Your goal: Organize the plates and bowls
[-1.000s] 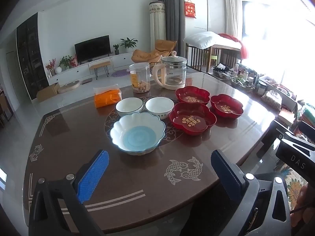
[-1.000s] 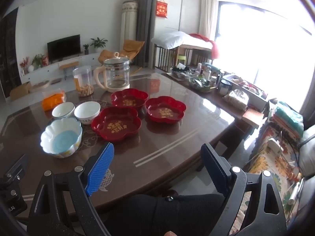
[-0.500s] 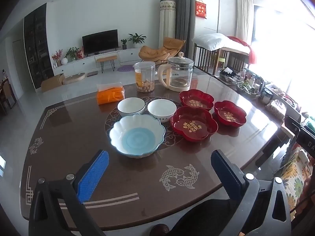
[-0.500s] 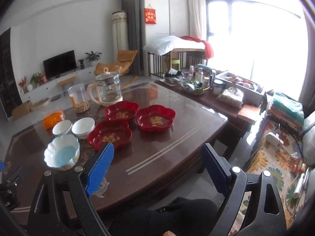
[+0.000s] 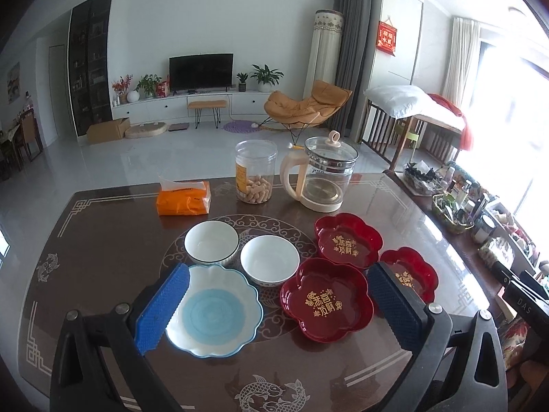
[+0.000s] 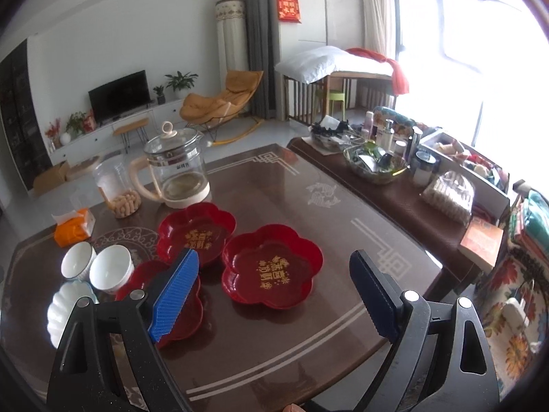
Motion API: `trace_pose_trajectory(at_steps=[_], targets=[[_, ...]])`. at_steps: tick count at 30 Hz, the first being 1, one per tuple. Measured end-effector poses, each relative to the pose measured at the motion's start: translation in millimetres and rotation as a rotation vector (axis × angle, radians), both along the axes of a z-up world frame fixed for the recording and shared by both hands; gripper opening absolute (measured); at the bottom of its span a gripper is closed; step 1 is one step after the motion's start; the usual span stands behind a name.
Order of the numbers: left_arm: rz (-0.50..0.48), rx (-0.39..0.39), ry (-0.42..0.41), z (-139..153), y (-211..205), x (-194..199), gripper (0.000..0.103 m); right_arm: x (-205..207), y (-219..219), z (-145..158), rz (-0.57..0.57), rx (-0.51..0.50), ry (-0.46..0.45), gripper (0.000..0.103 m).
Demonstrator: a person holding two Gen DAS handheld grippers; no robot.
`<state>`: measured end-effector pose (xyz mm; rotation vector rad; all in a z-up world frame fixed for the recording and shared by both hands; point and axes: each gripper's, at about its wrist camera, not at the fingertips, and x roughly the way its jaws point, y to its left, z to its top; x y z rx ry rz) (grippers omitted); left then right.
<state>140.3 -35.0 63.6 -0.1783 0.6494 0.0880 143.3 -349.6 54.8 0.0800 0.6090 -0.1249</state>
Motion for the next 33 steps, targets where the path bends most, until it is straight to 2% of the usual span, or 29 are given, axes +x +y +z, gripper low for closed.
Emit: trace_pose_trajectory(at_steps=[2,5,6,7,8,9,10,11,12,15,18,21,24,27,29,31,33], targets=[[-0.003,-0.017,-0.008,-16.5,2.4,-9.3,0.103,-12.1,-0.3,2.6,-0.015,-0.015,-0.032,0.092],[0.004,0.024,0.003,-62.9,0.8,-31.4,0.103,-32.8,6.0,-18.3,0.040,-0.024,-0.086,0.092],[0.031,0.037,-0.011,-77.9,3.9,-45.5,0.103,-37.0,9.6,-28.9,0.081,-0.022,-0.088,0.092],[0.087,0.054,0.008,-90.0,8.5,-58.3,0.103,-43.5,12.4,-38.8,0.108,-0.016,-0.103,0.092],[0.134,0.057,0.077,-99.3,14.8,-69.2,0.103,-50.1,14.8,-46.6,0.116,-0.008,-0.135,0.092],[0.130,0.027,0.114,-104.7,22.5,-81.6,0.103,-54.7,16.9,-50.7,0.103,0.008,-0.122,0.092],[0.112,0.008,0.111,-107.7,30.6,-94.9,0.103,-57.4,18.9,-51.2,0.092,0.038,-0.064,0.092],[0.121,0.029,0.105,-109.9,37.2,-105.8,0.103,-63.9,19.0,-49.1,0.109,0.073,-0.052,0.092],[0.147,0.061,0.106,-112.0,42.6,-114.8,0.103,-72.9,19.9,-45.9,0.144,0.086,-0.089,0.092],[0.161,0.063,0.122,-107.9,48.7,-122.0,0.103,-87.7,34.6,-38.1,0.167,0.007,-0.182,0.092],[0.134,0.048,0.051,-88.9,35.8,-123.3,0.103,-94.5,43.6,-26.7,0.169,0.002,-0.187,0.092],[0.077,0.027,0.012,-74.7,14.4,-111.1,0.103,-115.8,47.4,-21.0,0.197,0.000,-0.287,0.092],[0.024,-0.011,0.032,-68.7,-0.2,-97.3,0.103,-115.4,59.5,-25.0,0.227,-0.041,-0.226,0.092],[0.001,-0.030,0.078,-62.0,-5.8,-92.0,0.103,-117.3,65.3,-28.9,0.193,-0.082,-0.176,0.092],[0.000,-0.033,0.053,-54.6,-8.7,-99.5,0.103,-120.0,61.9,-29.3,0.180,-0.071,-0.167,0.092],[0.023,0.005,0.026,-49.6,-13.9,-109.3,0.103,-119.1,57.1,-30.6,0.159,-0.034,-0.153,0.092],[0.029,0.009,0.023,-51.4,-18.3,-118.4,0.103,-117.8,54.9,-33.1,0.161,-0.002,-0.124,0.092]])
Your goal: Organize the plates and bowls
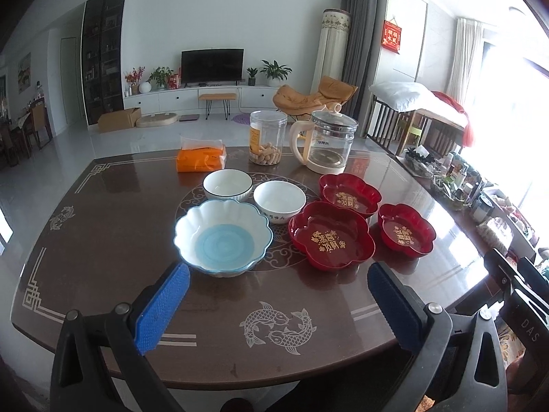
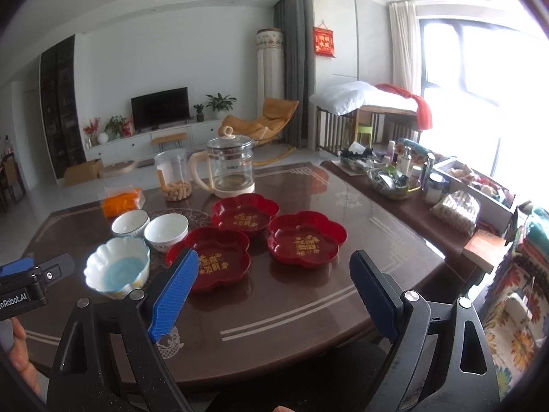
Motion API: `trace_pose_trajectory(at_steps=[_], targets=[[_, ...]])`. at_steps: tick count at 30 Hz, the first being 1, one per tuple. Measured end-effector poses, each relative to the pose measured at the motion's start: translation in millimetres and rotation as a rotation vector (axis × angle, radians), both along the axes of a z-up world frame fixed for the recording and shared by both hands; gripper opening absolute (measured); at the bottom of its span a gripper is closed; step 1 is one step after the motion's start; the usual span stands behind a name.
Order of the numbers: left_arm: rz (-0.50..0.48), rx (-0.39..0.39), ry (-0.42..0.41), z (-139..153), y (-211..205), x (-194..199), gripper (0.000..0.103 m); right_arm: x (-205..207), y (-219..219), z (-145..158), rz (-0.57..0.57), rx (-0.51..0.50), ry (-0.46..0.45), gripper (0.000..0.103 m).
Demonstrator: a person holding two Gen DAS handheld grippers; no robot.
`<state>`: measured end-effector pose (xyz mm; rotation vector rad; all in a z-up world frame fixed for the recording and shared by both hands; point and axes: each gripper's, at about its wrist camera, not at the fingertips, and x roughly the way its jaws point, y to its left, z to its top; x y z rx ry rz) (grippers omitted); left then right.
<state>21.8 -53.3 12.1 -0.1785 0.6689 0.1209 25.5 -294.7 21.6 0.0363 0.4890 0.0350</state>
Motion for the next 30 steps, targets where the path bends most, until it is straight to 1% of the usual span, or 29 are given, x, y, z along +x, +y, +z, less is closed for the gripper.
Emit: trace_pose_trajectory(at_steps=[2,6,12,19,23,28,30], targets=[[-0.023,-0.012,0.025,-3.6,-2.6,-2.5,0.103,-1.6,2.6,-5.1,0.003,-0.004,0.021,0.092],[-0.027,0.012,0.057,-8.3,-7.8,-1.1,0.103,-3.0,3.8,-11.8,0.019,-0.017,0.049,0.092],[-0.009,0.018,0.072,-9.8,-12.7,-3.2,0.103,-7.3,0.9,-16.5,0.023,-0.004,0.064,0.092],[-0.037,0.043,0.106,-14.9,-31.3,-11.7,0.103,-12.9,-2.6,-23.8,0.026,-0.012,0.109,0.092],[-0.042,0.055,0.105,-12.6,-37.6,-18.3,0.103,-19.0,-5.3,-22.7,0.034,-0.004,0.111,0.092],[-0.036,0.062,0.119,-13.3,-36.9,-16.4,0.103,-17.4,-7.3,-18.0,0.033,0.004,0.110,0.092],[-0.030,0.051,0.129,-15.0,-32.8,-13.9,0.103,-11.8,-5.0,-19.4,0.036,0.008,0.121,0.092]])
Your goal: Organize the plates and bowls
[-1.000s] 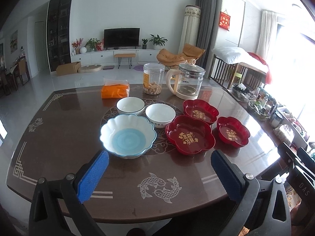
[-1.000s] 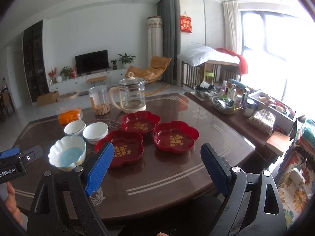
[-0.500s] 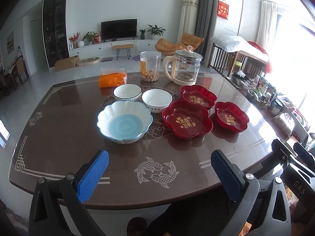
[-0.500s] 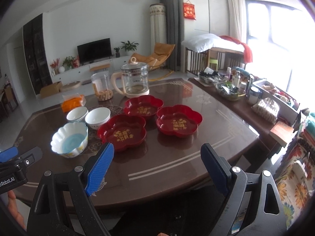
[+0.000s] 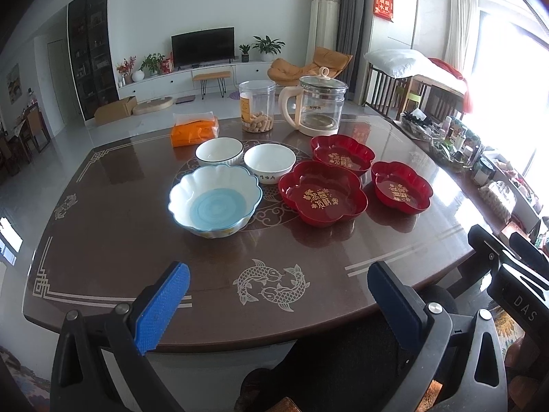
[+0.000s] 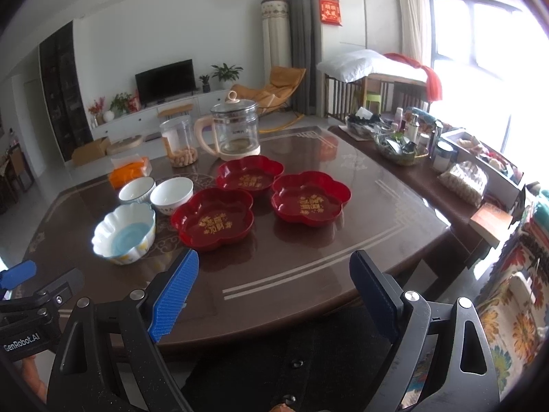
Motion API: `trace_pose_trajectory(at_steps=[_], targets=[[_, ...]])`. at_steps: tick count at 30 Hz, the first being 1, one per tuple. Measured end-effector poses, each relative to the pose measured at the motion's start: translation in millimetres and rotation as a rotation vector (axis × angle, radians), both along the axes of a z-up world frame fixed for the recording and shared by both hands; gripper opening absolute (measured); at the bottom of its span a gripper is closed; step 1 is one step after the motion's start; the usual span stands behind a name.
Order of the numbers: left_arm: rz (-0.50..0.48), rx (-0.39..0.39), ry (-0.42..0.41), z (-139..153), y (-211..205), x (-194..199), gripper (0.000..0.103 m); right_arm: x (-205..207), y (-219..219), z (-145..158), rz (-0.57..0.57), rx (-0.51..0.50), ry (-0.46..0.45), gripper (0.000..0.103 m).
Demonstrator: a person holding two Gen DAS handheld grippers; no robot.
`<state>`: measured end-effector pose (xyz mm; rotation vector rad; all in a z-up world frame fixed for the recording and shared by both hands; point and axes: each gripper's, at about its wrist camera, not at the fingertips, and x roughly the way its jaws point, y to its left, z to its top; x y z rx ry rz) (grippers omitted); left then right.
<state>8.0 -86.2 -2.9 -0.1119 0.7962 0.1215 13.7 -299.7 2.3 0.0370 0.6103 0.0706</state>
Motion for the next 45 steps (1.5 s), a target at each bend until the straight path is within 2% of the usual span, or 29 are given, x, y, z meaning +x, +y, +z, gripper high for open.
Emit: trace_pose_trajectory(at_steps=[6,13,17,20,23,25,28,31,37,40,42,43,44,45], targets=[[0.010,-0.024,0.001,-1.2,7.2,13.9,0.103,11.2,3.3,-8.0,0.005,-0.018,0.044,0.092],[0.002,-0.028,0.083,-28.9,8.2,37.8,0.103,31.4,5.5,-28.8,-0.003,-0.041,0.115,0.092],[0.018,-0.033,0.099,-39.4,13.2,50.4,0.103,40.9,7.1,-35.8,0.005,-0.048,0.140,0.092],[0.015,-0.039,0.111,-47.1,17.5,71.1,0.103,47.8,5.0,-37.0,0.027,-0.049,0.139,0.092],[-0.007,-0.097,0.180,-59.0,23.7,109.7,0.103,66.1,-2.2,-38.0,0.079,-0.025,0.143,0.092],[-0.017,-0.164,0.231,-68.1,28.6,139.0,0.103,93.0,-10.9,-41.2,0.127,0.047,0.188,0.092],[-0.033,-0.235,0.306,-83.3,31.8,180.9,0.103,149.6,-20.7,-53.9,0.199,0.172,0.336,0.092],[-0.042,-0.267,0.360,-100.4,28.2,213.0,0.102,198.5,-9.9,-70.4,0.273,0.179,0.472,0.092],[-0.017,-0.319,0.442,-135.0,22.7,250.2,0.094,249.2,13.9,-98.2,0.375,0.194,0.555,0.089],[0.011,-0.326,0.454,-147.0,21.6,259.3,0.089,261.2,24.4,-112.6,0.391,0.159,0.585,0.089],[0.022,-0.335,0.467,-153.7,20.9,264.9,0.082,265.9,31.7,-120.6,0.403,0.115,0.598,0.083],[0.027,-0.345,0.474,-156.5,20.6,266.8,0.080,268.2,34.3,-124.0,0.405,0.097,0.604,0.070],[0.035,-0.353,0.475,-159.5,20.9,269.9,0.078,270.1,37.7,-127.9,0.407,0.084,0.611,0.051],[0.042,-0.354,0.473,-161.1,20.5,271.3,0.075,272.8,39.2,-132.3,0.406,0.074,0.618,0.044]])
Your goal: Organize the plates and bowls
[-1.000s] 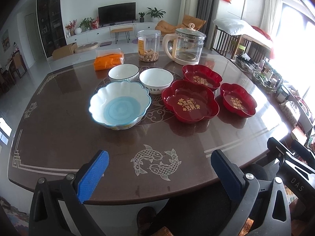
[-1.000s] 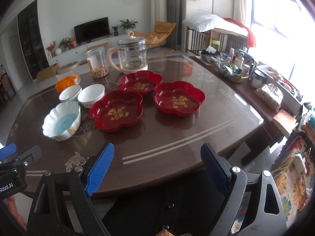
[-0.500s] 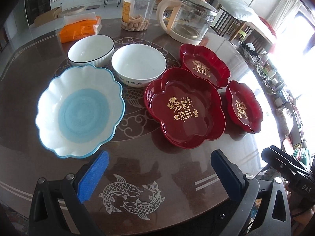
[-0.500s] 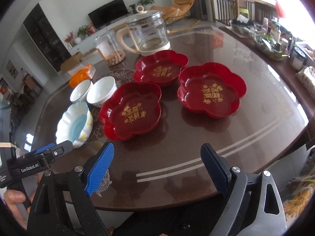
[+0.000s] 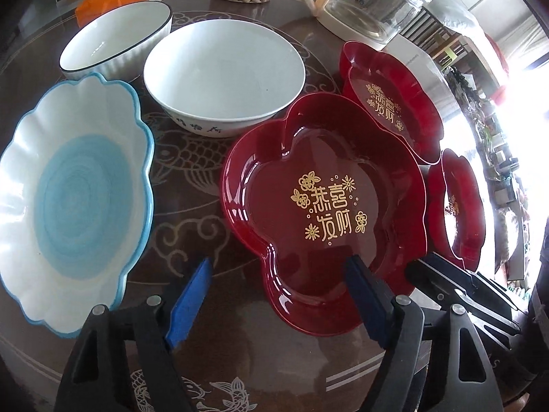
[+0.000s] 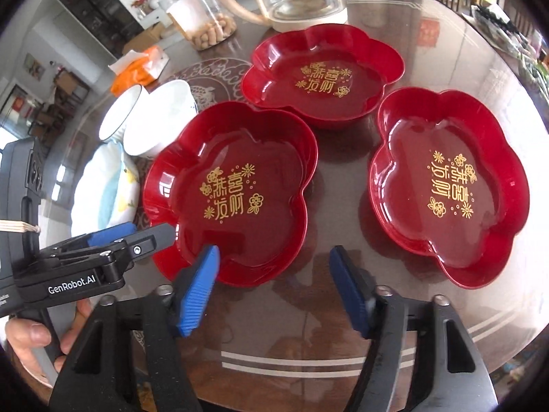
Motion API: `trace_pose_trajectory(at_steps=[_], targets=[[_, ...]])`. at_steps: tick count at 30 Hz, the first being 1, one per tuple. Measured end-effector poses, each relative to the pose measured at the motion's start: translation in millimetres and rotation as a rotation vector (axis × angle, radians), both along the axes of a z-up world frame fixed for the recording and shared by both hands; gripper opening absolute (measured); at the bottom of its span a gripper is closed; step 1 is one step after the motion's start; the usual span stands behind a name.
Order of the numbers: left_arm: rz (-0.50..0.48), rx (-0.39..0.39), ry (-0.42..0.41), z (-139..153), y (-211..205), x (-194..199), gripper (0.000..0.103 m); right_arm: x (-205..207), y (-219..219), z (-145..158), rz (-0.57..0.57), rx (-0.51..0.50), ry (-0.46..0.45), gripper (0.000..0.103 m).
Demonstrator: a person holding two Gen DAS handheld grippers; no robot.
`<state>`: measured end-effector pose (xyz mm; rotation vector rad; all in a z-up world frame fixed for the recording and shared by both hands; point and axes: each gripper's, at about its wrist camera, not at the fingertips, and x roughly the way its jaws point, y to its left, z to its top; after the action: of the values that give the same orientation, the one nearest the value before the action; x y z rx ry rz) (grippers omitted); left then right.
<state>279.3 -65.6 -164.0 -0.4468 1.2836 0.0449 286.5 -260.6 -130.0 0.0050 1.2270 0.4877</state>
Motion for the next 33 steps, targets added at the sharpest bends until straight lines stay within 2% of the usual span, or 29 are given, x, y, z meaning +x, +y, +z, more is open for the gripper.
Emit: trace_pose_trajectory(at_steps=[2,3,4,6,8,9,12,15,19,25,27,33], targets=[[0.004,0.016,0.000,-2.3,-2.1,3.2,0.066,6.1,3.2,-6.8,-0.011,-0.024,-0.012,0.041],[-0.002,0.024,-0.001,-4.0,-3.7,6.5,0.057,10.3,4.7,-10.8,-0.016,-0.033,-0.018,0.041],[-0.011,0.031,-0.003,-5.5,-5.5,9.0,0.044,14.1,6.1,-14.4,-0.018,-0.035,-0.018,0.042],[-0.022,0.075,0.004,-8.5,-8.1,12.1,0.032,20.3,6.5,-21.8,-0.024,-0.025,-0.004,0.037],[-0.033,0.106,-0.007,-9.5,-9.0,10.0,0.021,22.9,3.0,-26.6,-0.051,-0.038,-0.011,0.014],[-0.045,0.111,-0.012,-9.5,-9.8,7.5,0.015,22.3,-0.5,-26.9,-0.061,-0.030,-0.014,0.012],[-0.091,0.099,-0.030,-3.7,-16.5,-7.8,0.014,7.9,-15.8,-18.2,-0.078,0.022,-0.022,0.012],[-0.157,0.133,-0.068,7.8,-34.2,-33.8,0.014,-18.1,-27.7,-2.0,-0.071,0.046,-0.046,0.013],[-0.237,0.152,-0.089,11.7,-60.3,-71.6,0.014,-59.3,-41.3,10.6,-0.075,0.011,-0.090,0.014],[-0.323,0.168,-0.070,-3.0,-95.7,-103.6,0.014,-103.2,-73.1,-2.0,-0.137,0.007,-0.063,0.014],[-0.324,0.158,-0.057,-8.3,-99.9,-102.0,0.014,-106.8,-81.4,-12.0,-0.162,0.016,-0.039,0.014],[-0.332,0.210,-0.092,-5.4,-106.7,-99.0,0.014,-106.7,-90.4,-30.2,-0.198,0.026,-0.016,0.014]])
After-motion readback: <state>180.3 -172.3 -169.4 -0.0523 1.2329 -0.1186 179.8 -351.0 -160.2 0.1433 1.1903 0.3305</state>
